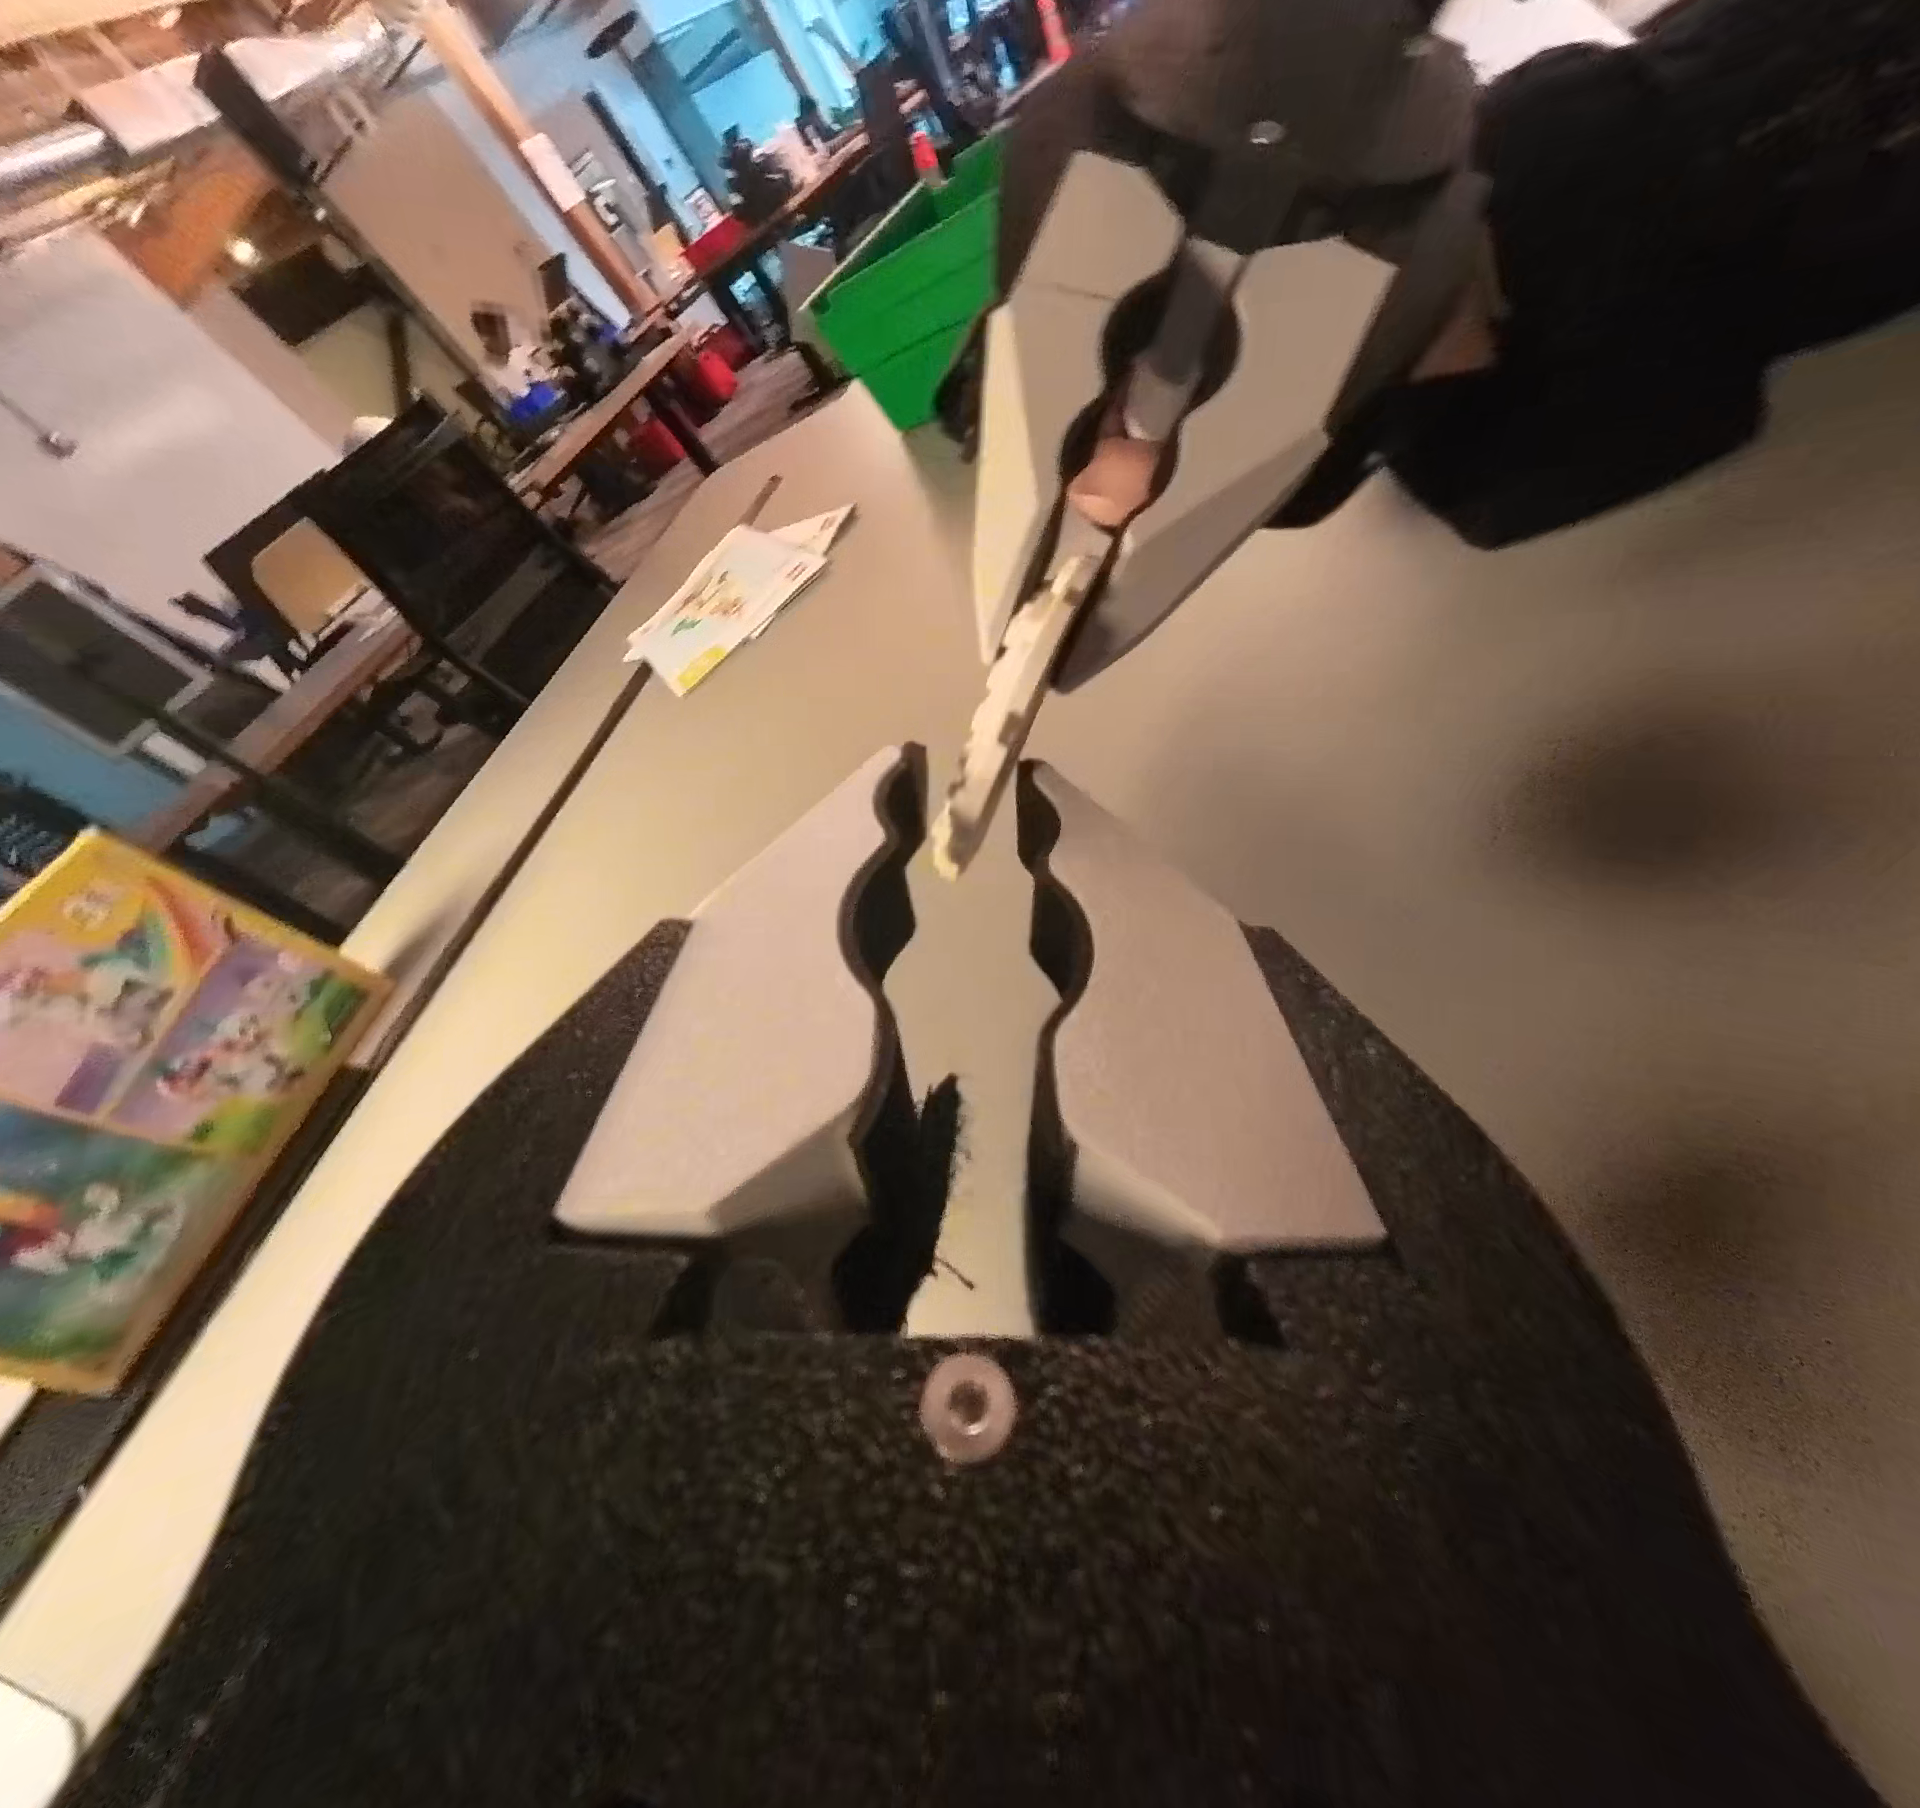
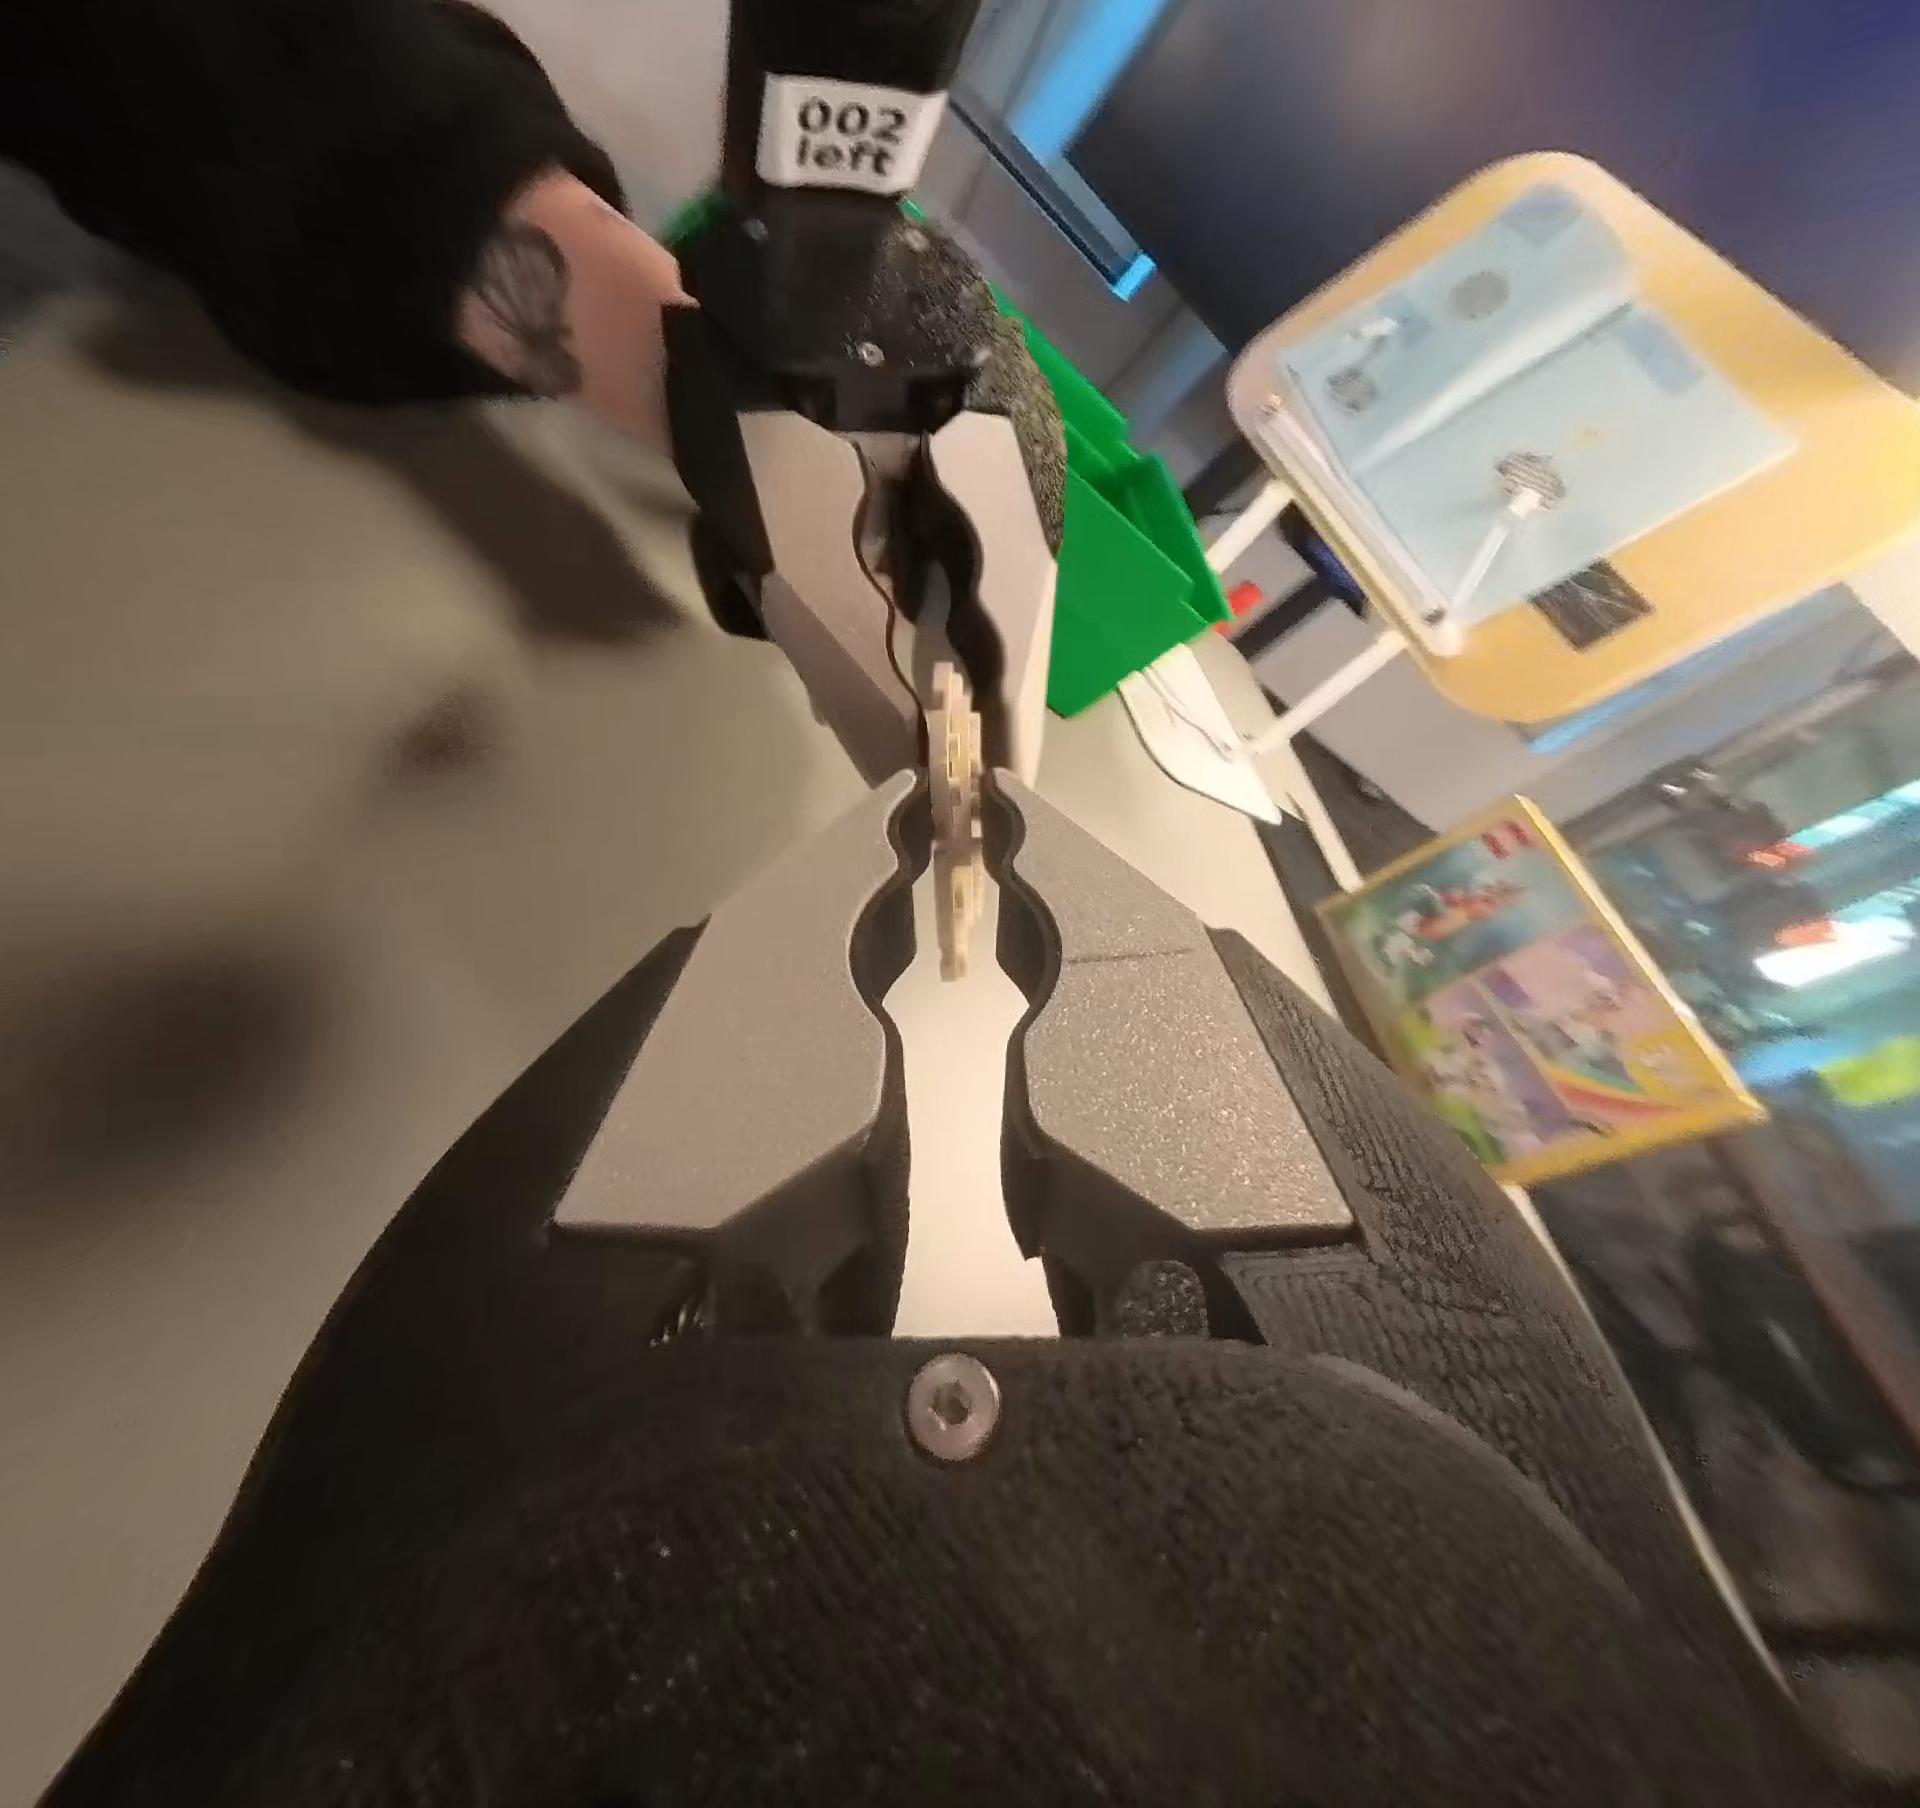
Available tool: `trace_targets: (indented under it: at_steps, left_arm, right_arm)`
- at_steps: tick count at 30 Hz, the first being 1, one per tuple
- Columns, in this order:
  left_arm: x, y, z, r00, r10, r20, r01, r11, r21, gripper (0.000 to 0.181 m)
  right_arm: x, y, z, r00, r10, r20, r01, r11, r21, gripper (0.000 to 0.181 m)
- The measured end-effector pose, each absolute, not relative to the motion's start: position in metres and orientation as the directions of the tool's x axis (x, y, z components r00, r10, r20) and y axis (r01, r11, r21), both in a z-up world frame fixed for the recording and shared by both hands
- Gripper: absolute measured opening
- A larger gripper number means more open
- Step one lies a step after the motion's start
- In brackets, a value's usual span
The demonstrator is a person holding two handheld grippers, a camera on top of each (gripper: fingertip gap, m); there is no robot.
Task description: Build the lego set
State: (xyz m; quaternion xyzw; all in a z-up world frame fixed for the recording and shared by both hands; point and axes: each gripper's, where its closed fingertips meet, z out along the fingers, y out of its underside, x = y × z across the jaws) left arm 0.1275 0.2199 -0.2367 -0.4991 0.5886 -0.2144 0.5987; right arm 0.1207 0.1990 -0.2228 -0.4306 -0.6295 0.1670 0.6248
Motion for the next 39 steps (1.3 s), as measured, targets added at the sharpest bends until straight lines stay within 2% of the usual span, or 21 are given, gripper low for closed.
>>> trace_targets:
  at_steps: [2,4,6,11,15,20,25,30,37,39]
  left_arm:
    - [0.124,0.230,-0.241,0.253,-0.873,-0.417,-0.325,0.329,-0.887,0.024]
    - [0.122,0.237,-0.243,0.278,-0.902,-0.330,-0.297,0.246,-0.923,0.043]
    - [0.119,0.243,-0.239,0.313,-0.909,-0.273,-0.250,0.199,-0.948,0.053]
    - [0.107,0.257,-0.227,0.392,-0.894,-0.216,-0.151,0.170,-0.974,0.055]
    - [0.104,0.259,-0.225,0.392,-0.905,-0.166,-0.108,0.134,-0.985,0.057]
    - [0.102,0.260,-0.226,0.399,-0.893,-0.209,-0.132,0.170,-0.977,0.059]
    - [0.102,0.261,-0.222,0.422,-0.873,-0.245,-0.128,0.211,-0.969,0.055]
    - [0.101,0.262,-0.221,0.435,-0.868,-0.241,-0.121,0.209,-0.970,0.055]
    - [0.099,0.264,-0.219,0.439,-0.872,-0.217,-0.102,0.192,-0.976,0.055]
    - [0.099,0.265,-0.218,0.440,-0.875,-0.202,-0.088,0.182,-0.979,0.055]
  right_arm:
    - [0.123,0.210,-0.223,0.205,0.720,0.662,0.344,0.581,-0.738,0.007]
    - [0.126,0.220,-0.224,0.258,0.698,0.668,0.364,0.570,-0.736,0.007]
    - [0.128,0.229,-0.231,0.283,0.685,0.672,0.403,0.550,-0.731,0.007]
    - [0.127,0.237,-0.260,0.201,0.630,0.750,0.546,0.564,-0.620,0.007]
    - [0.121,0.228,-0.269,0.131,0.597,0.791,0.564,0.611,-0.555,0.007]
    - [0.120,0.228,-0.267,0.133,0.584,0.801,0.566,0.619,-0.545,0.007]
    - [0.122,0.234,-0.289,0.051,0.589,0.806,0.667,0.581,-0.466,0.007]
    - [0.120,0.226,-0.302,-0.007,0.666,0.746,0.683,0.548,-0.483,0.014]
    - [0.122,0.216,-0.308,0.006,0.811,0.584,0.682,0.424,-0.596,0.041]
    - [0.123,0.212,-0.306,0.023,0.864,0.503,0.669,0.360,-0.650,0.056]
